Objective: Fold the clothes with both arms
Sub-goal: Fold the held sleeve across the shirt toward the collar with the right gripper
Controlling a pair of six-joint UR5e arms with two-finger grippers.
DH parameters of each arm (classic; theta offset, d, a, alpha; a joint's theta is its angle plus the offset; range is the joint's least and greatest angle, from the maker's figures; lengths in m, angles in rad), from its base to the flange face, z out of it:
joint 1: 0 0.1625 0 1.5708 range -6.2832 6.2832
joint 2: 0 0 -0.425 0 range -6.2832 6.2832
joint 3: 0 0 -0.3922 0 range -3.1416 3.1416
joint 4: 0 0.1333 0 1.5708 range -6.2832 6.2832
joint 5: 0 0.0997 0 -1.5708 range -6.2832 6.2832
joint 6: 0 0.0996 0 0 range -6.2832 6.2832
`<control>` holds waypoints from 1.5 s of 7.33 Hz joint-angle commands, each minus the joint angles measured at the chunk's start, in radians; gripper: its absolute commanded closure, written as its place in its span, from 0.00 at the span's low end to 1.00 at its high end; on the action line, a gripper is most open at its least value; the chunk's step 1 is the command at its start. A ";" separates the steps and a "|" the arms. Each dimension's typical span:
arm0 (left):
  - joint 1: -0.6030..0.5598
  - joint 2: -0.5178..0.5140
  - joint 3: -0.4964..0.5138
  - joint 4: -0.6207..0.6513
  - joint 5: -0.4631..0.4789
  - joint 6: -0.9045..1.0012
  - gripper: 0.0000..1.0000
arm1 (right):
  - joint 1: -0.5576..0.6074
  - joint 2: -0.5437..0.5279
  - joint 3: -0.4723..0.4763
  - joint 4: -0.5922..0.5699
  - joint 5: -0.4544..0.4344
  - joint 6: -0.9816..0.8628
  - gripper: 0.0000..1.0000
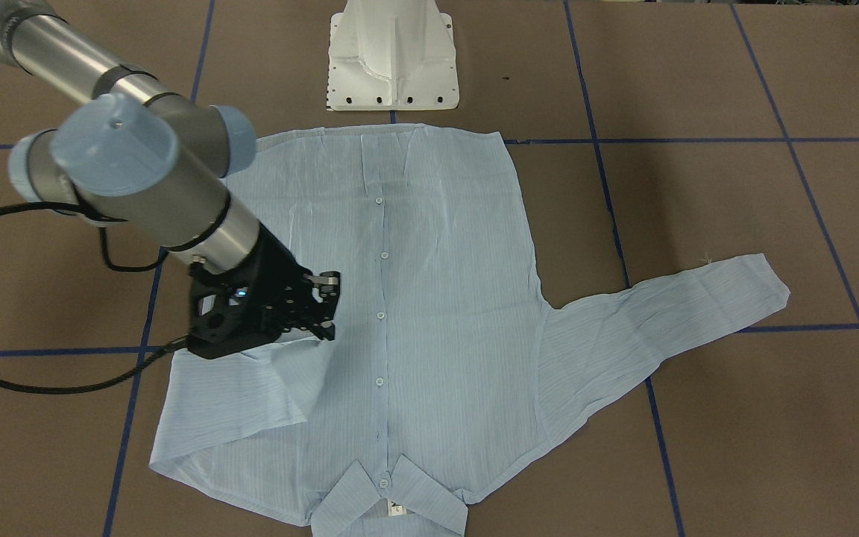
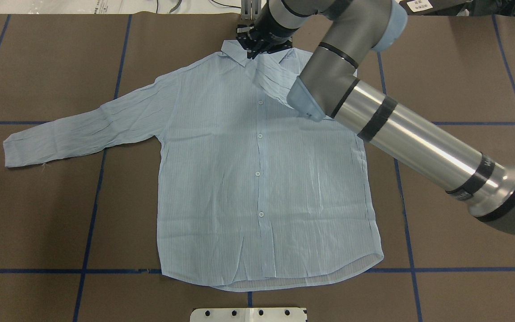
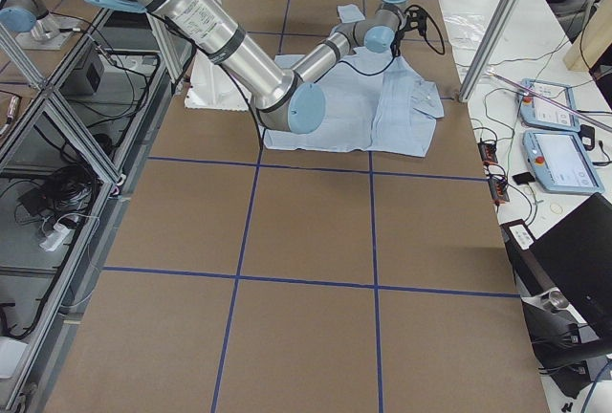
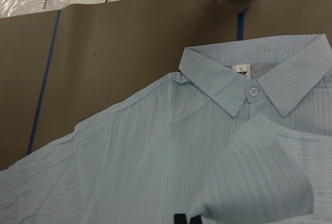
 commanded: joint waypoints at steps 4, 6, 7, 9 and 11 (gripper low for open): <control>0.000 0.001 0.007 -0.002 0.000 0.001 0.01 | -0.149 0.143 -0.332 0.042 -0.138 -0.020 1.00; 0.000 -0.001 0.008 -0.002 0.000 -0.001 0.01 | -0.187 0.220 -0.466 0.234 -0.210 -0.025 0.01; 0.000 -0.002 0.010 -0.003 0.000 -0.001 0.01 | -0.195 0.233 -0.466 0.252 -0.250 -0.025 0.00; 0.000 -0.001 0.011 -0.003 0.000 -0.002 0.01 | -0.196 0.243 -0.463 0.254 -0.282 -0.023 0.00; 0.008 -0.022 0.002 -0.008 0.065 -0.170 0.01 | -0.195 0.237 -0.417 0.219 -0.281 0.029 0.00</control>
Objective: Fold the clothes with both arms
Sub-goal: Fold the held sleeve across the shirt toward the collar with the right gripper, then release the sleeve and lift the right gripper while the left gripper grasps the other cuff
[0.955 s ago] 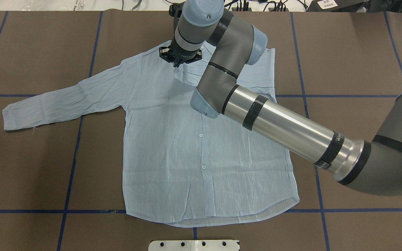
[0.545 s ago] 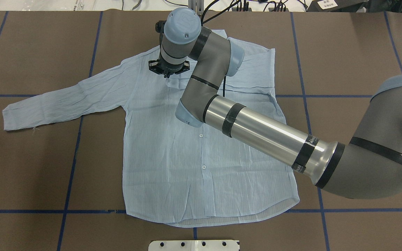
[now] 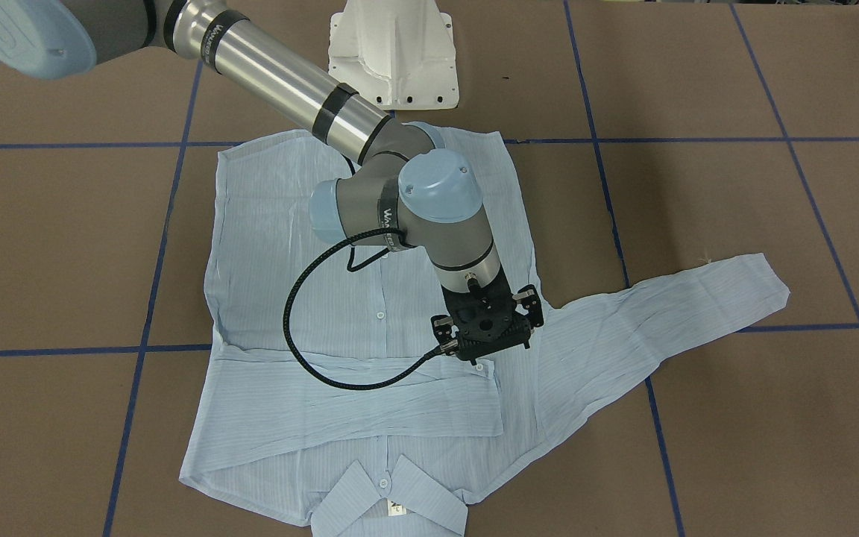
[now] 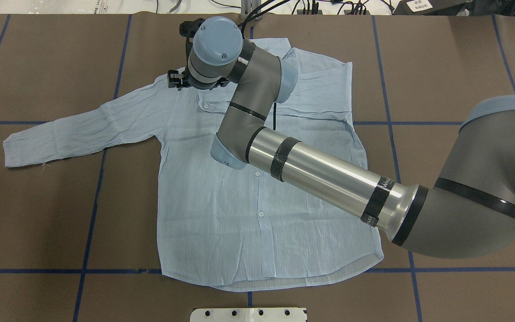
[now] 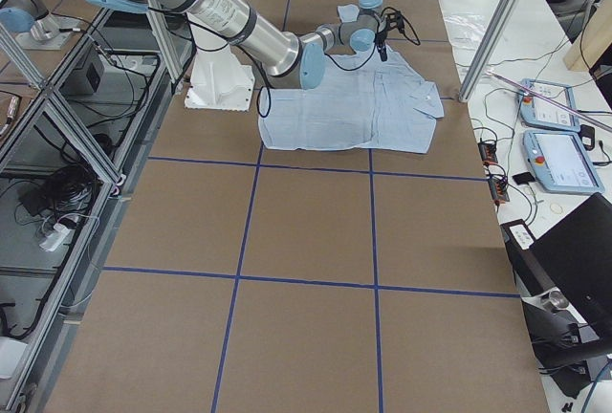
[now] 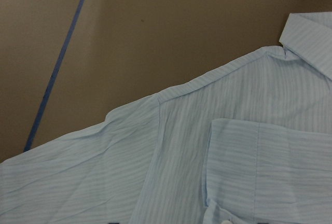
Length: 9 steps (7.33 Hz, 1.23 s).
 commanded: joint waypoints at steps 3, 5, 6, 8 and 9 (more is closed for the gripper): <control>0.178 0.015 -0.011 -0.222 0.062 -0.549 0.01 | 0.080 -0.171 0.406 -0.492 0.061 0.028 0.00; 0.209 0.070 -0.017 -0.348 0.077 -0.682 0.01 | 0.175 -0.327 0.638 -0.739 0.122 -0.208 0.00; 0.255 0.079 -0.018 -0.393 0.117 -0.775 0.01 | 0.226 -0.418 0.744 -0.800 0.159 -0.308 0.00; 0.392 0.113 -0.078 -0.428 0.207 -0.958 0.04 | 0.341 -0.553 0.808 -0.814 0.262 -0.516 0.00; 0.466 0.130 -0.098 -0.428 0.265 -1.032 0.08 | 0.388 -0.587 0.808 -0.814 0.317 -0.575 0.00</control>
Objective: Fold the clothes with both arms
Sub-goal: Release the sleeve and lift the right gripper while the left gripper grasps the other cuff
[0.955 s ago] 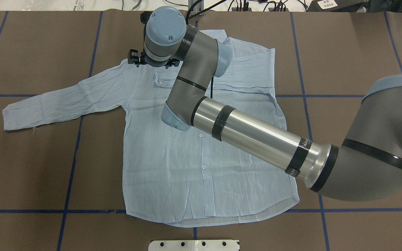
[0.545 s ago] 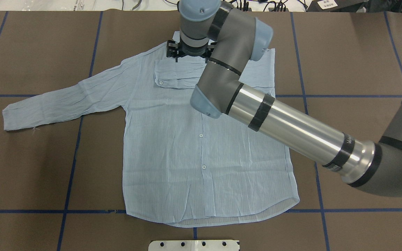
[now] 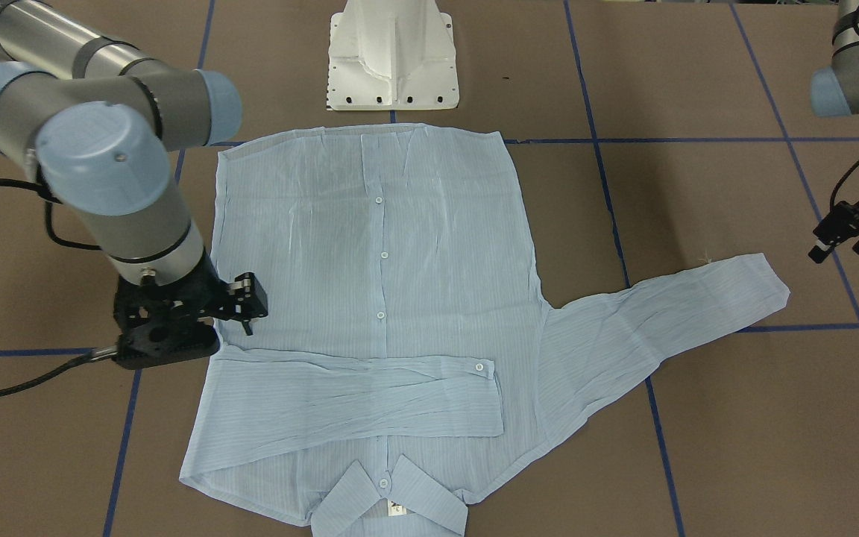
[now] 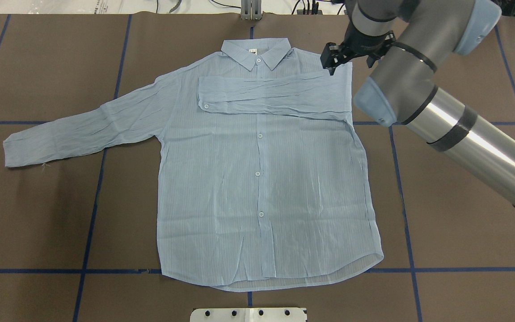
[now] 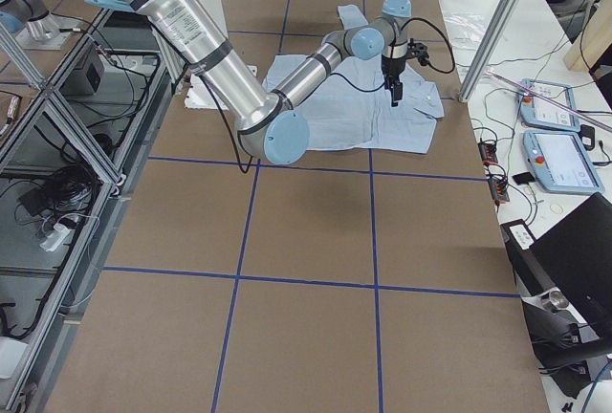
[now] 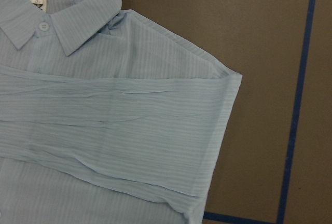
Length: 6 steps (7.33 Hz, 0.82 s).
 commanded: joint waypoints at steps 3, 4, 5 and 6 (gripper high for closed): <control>0.205 0.023 -0.005 0.001 0.203 -0.141 0.23 | 0.142 -0.124 0.029 -0.005 0.156 -0.194 0.00; 0.220 0.023 0.012 0.001 0.203 -0.141 0.23 | 0.142 -0.124 0.031 -0.003 0.156 -0.194 0.00; 0.239 0.023 0.032 -0.001 0.206 -0.141 0.25 | 0.142 -0.126 0.031 -0.003 0.157 -0.194 0.00; 0.243 0.023 0.045 0.001 0.232 -0.141 0.27 | 0.142 -0.127 0.034 -0.002 0.157 -0.194 0.00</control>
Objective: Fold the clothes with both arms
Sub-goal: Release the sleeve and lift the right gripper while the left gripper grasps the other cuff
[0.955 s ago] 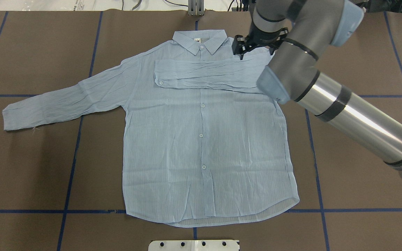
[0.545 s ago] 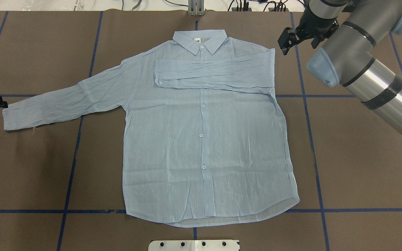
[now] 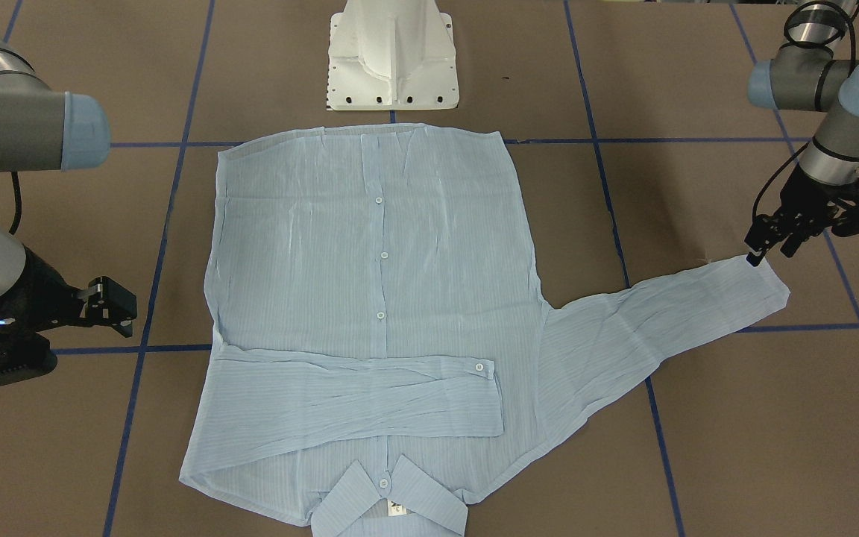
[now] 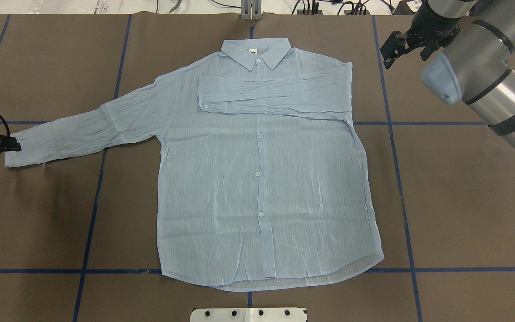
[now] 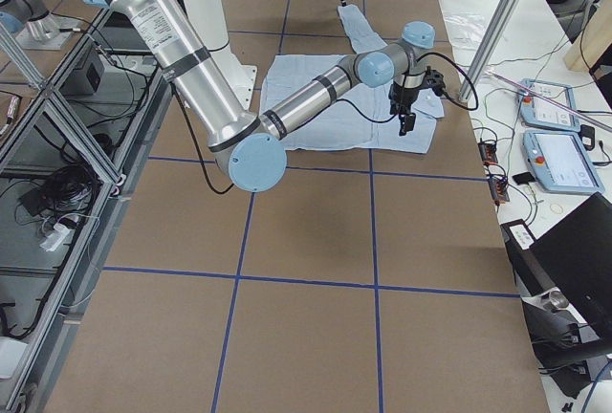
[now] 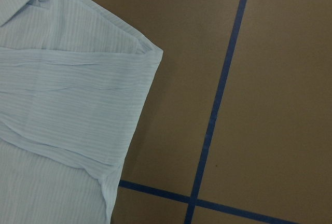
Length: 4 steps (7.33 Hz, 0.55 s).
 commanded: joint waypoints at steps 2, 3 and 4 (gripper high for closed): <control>0.014 0.000 0.030 0.001 0.023 -0.002 0.33 | 0.001 -0.003 0.008 0.001 0.000 0.001 0.00; 0.015 0.000 0.031 0.001 0.022 -0.002 0.37 | 0.001 -0.004 0.009 0.001 0.000 0.001 0.00; 0.020 -0.001 0.034 0.001 0.022 -0.004 0.42 | 0.001 -0.004 0.009 0.001 0.000 0.001 0.00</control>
